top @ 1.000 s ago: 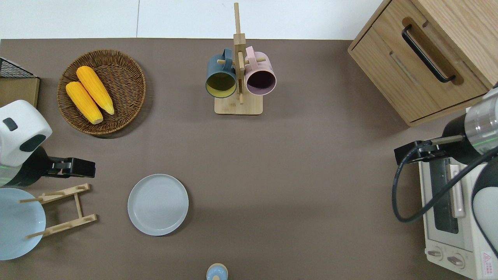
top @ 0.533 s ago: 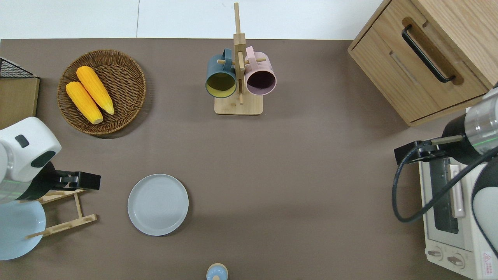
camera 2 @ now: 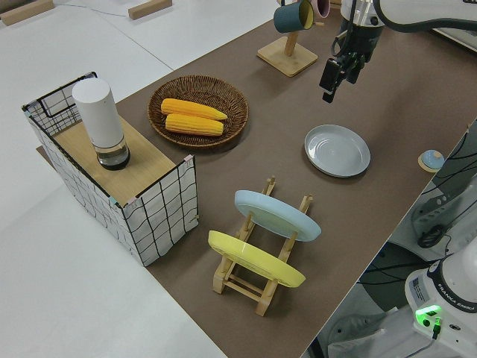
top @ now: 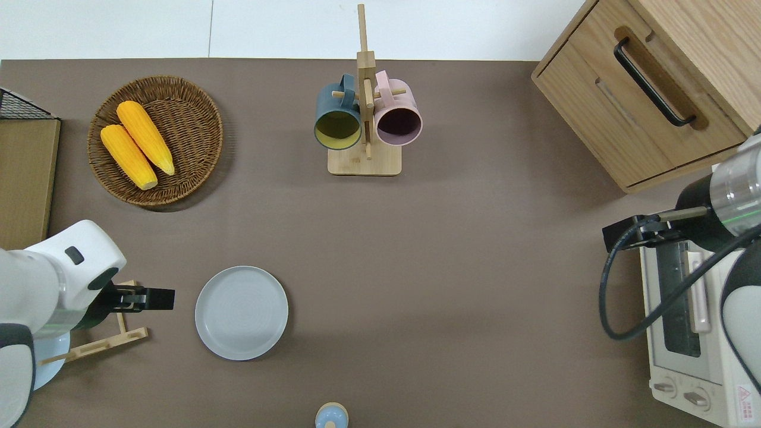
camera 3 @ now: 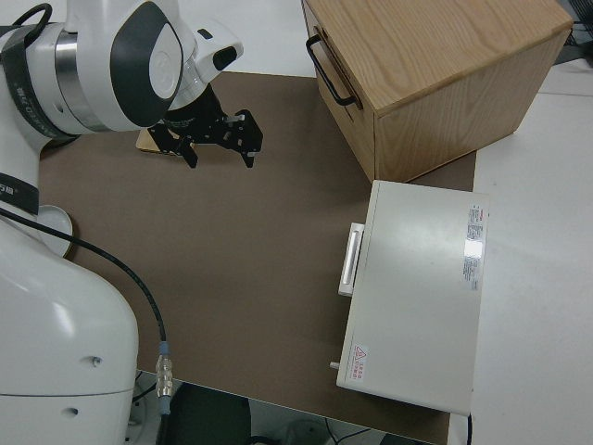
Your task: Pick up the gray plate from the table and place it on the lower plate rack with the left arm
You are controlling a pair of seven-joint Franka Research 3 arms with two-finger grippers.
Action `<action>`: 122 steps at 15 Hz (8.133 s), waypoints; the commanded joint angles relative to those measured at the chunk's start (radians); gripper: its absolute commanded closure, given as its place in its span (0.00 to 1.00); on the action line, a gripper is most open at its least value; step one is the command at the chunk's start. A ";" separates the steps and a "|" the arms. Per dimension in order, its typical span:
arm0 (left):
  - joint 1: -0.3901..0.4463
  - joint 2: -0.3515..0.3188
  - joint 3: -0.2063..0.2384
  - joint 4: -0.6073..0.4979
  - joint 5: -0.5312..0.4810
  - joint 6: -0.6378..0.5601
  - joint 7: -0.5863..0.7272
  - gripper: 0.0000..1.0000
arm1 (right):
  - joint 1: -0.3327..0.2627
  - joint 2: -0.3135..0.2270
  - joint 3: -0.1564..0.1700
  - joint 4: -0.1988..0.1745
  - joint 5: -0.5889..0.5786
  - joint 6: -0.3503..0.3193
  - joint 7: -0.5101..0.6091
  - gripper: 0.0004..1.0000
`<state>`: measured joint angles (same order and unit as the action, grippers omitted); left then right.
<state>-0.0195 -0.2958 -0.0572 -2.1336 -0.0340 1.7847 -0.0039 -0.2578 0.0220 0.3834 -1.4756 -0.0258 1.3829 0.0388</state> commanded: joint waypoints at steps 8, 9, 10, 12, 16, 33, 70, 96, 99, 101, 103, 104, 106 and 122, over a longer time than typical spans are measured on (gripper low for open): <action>-0.019 -0.036 0.005 -0.374 0.005 0.407 -0.051 0.01 | -0.024 -0.002 0.022 0.008 -0.006 -0.012 0.012 0.02; -0.019 -0.030 0.005 -0.397 0.005 0.439 -0.051 0.01 | -0.024 -0.002 0.022 0.008 -0.006 -0.012 0.012 0.02; -0.019 -0.023 0.004 -0.422 0.005 0.474 -0.051 0.01 | -0.024 -0.002 0.022 0.008 -0.006 -0.013 0.012 0.02; -0.019 0.003 0.004 -0.446 0.005 0.515 -0.051 0.01 | -0.024 -0.002 0.022 0.008 -0.006 -0.012 0.012 0.02; -0.019 0.053 0.004 -0.454 0.005 0.573 -0.051 0.01 | -0.024 -0.002 0.020 0.006 -0.006 -0.012 0.012 0.02; -0.022 0.156 0.004 -0.494 0.005 0.711 -0.051 0.01 | -0.024 -0.002 0.022 0.008 -0.006 -0.012 0.012 0.02; -0.022 0.066 0.007 0.003 0.000 0.053 -0.065 1.00 | -0.024 -0.002 0.022 0.006 -0.006 -0.012 0.012 0.02; -0.023 0.122 -0.013 0.120 0.759 -0.268 -0.160 1.00 | -0.024 -0.002 0.022 0.008 -0.006 -0.012 0.012 0.02; -0.025 0.122 -0.015 0.075 0.828 -0.260 -0.208 1.00 | -0.024 -0.002 0.022 0.008 -0.006 -0.012 0.012 0.02; -0.025 0.122 -0.015 0.041 0.861 -0.252 -0.246 1.00 | -0.024 -0.002 0.022 0.008 -0.006 -0.012 0.012 0.02; -0.026 0.135 -0.015 0.020 0.878 -0.251 -0.280 1.00 | -0.024 -0.002 0.020 0.008 -0.006 -0.012 0.012 0.02; -0.026 0.142 -0.015 0.012 0.881 -0.252 -0.309 1.00 | -0.024 -0.002 0.022 0.008 -0.006 -0.012 0.012 0.02; -0.028 0.156 -0.015 -0.005 0.881 -0.251 -0.350 1.00 | -0.024 -0.002 0.022 0.008 -0.006 -0.012 0.012 0.02; -0.034 0.244 -0.016 -0.035 0.872 -0.235 -0.429 0.95 | -0.024 -0.002 0.020 0.008 -0.006 -0.012 0.012 0.02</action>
<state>-0.0367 -0.0605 -0.0815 -2.1541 0.8223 1.5384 -0.4103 -0.2578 0.0220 0.3834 -1.4756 -0.0258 1.3829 0.0388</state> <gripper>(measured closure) 0.969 0.013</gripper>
